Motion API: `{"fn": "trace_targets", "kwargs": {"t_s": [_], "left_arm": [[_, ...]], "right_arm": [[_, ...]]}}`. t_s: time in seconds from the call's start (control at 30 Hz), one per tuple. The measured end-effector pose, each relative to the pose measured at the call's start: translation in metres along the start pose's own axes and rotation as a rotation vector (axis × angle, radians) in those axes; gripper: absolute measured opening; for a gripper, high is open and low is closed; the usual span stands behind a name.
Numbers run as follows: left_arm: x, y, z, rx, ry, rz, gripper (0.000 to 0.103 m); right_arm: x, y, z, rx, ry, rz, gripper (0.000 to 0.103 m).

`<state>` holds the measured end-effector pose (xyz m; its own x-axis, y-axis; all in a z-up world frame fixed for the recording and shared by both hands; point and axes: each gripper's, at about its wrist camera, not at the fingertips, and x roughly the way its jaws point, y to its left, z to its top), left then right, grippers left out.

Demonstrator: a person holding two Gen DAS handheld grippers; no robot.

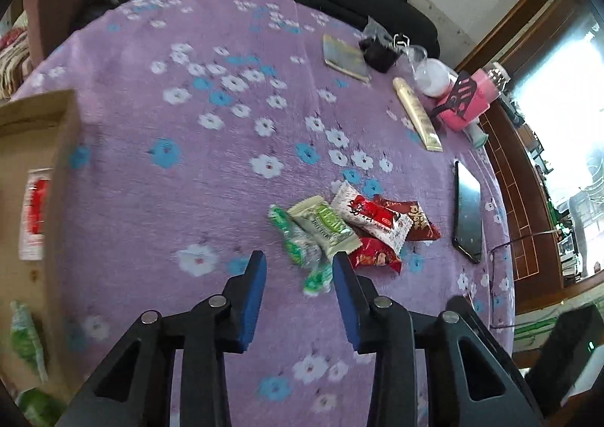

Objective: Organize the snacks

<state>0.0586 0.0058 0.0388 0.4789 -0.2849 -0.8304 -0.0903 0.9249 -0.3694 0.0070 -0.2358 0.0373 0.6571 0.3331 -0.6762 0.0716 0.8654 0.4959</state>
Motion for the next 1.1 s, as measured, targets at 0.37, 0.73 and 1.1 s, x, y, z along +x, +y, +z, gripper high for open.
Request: {"fn": "trace_targets", "kwargs": {"t_s": [0.37, 0.73, 1.1], "left_arm": [[0.033, -0.011, 0.001, 0.109, -0.003, 0.074, 0.018], [0.002, -0.003, -0.053, 0.252, -0.170, 0.095, 0.018], [-0.018, -0.011, -0.058, 0.337, -0.340, 0.157, 0.018]], "right_arm": [[-0.001, 0.002, -0.002, 0.002, 0.014, 0.026, 0.028], [0.006, 0.025, -0.014, -0.114, 0.029, 0.030, 0.028], [0.012, 0.039, -0.024, -0.200, 0.042, 0.048, 0.028]]}}
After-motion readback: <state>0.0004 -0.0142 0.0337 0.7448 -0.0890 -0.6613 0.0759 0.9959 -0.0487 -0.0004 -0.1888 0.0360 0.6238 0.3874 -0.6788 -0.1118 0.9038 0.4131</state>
